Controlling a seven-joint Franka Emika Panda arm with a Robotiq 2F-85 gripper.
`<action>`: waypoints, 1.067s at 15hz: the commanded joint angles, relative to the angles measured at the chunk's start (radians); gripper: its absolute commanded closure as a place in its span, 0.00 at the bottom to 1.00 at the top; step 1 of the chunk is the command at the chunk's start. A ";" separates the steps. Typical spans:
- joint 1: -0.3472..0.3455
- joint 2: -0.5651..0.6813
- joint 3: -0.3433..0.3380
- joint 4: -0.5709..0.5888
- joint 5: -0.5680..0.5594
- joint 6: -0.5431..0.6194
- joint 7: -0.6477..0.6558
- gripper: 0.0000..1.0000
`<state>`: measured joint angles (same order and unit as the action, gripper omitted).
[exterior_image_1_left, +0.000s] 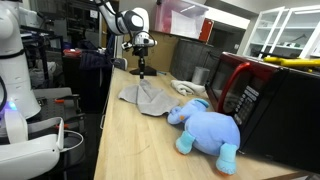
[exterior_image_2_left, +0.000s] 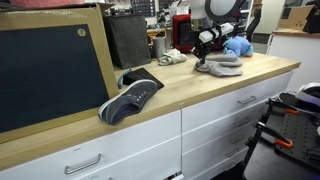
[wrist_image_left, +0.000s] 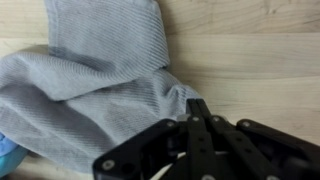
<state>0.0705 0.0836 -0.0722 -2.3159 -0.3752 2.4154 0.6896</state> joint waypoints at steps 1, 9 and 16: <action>-0.009 -0.071 0.037 -0.036 0.075 -0.013 -0.057 1.00; 0.044 -0.141 0.167 0.085 0.654 -0.326 -0.224 1.00; 0.035 -0.120 0.173 0.226 0.772 -0.481 -0.188 0.74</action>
<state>0.1224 -0.0538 0.1079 -2.1373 0.3913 1.9582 0.4936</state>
